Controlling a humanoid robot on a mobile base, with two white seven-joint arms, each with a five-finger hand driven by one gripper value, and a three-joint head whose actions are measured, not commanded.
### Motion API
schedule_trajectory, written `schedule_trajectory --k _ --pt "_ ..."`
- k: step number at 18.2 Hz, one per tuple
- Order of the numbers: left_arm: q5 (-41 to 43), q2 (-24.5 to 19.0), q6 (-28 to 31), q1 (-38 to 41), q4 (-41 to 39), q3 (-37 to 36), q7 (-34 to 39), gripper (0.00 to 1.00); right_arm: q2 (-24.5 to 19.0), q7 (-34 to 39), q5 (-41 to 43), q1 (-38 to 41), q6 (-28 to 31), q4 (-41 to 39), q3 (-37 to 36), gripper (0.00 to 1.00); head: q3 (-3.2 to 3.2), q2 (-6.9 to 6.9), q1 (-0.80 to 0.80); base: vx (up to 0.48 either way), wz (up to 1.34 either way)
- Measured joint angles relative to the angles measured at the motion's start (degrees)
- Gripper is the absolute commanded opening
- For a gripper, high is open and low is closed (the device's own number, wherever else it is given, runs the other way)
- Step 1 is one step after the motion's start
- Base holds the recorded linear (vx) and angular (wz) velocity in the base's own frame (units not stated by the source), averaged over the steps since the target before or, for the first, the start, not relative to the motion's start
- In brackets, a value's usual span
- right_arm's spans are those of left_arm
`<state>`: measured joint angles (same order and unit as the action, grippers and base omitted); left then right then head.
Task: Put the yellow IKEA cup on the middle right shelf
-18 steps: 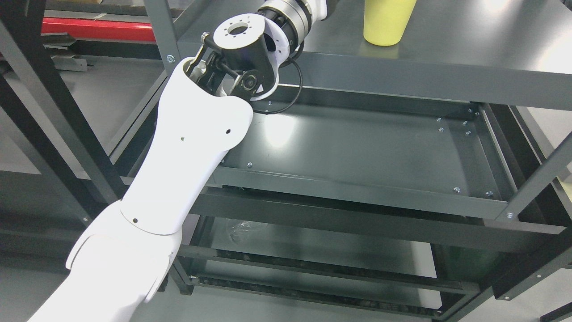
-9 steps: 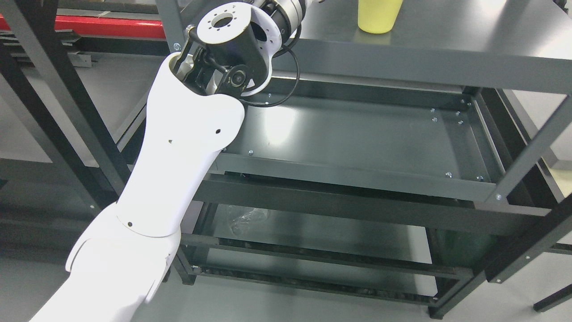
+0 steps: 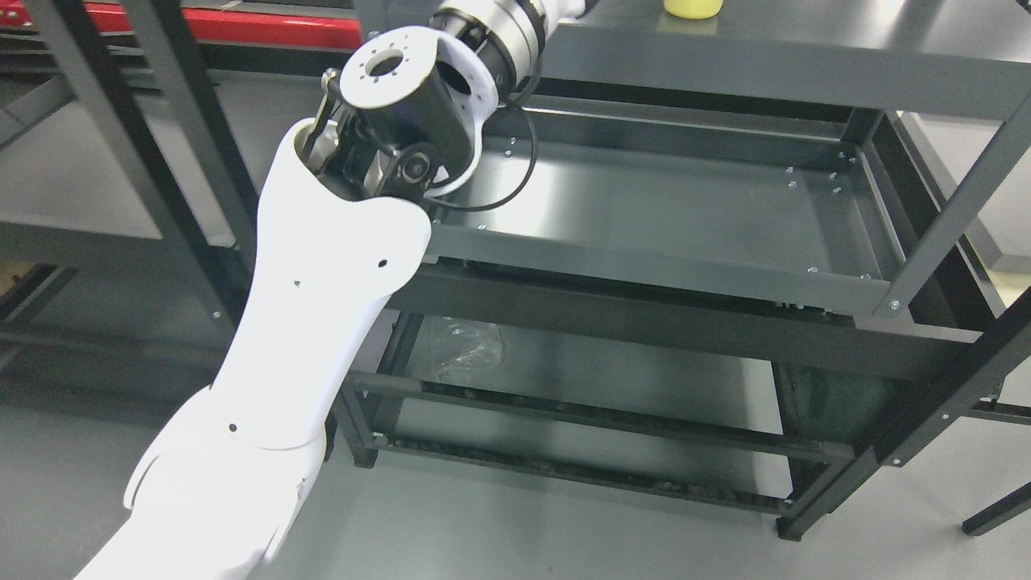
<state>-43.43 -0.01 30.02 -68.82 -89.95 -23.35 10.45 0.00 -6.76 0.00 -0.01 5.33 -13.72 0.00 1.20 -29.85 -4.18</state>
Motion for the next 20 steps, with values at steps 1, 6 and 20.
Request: schedule_trajectory --k 1,6,20 --pt "0.65 0.0 -2.11 1.32 -0.37 0.0 -3.62 0.99 0.0 0.05 0.0 0.01 0.0 0.0 0.0 0.99 0.0 0.0 0.0 -0.248 0.1" --pt "13.48 0.0 -12.2 10.1 -0.12 -0.45 -11.24 0.99 0.0 0.07 0.0 0.03 0.0 0.01 0.0 0.99 0.0 0.0 0.0 -0.26 -0.09" --pt "36.44 0.01 -25.01 42.04 6.72 8.79 5.53 0.99 0.0 0.08 0.0 0.0 0.0 0.0 0.0 0.99 0.0 0.0 0.0 -0.095 -0.13"
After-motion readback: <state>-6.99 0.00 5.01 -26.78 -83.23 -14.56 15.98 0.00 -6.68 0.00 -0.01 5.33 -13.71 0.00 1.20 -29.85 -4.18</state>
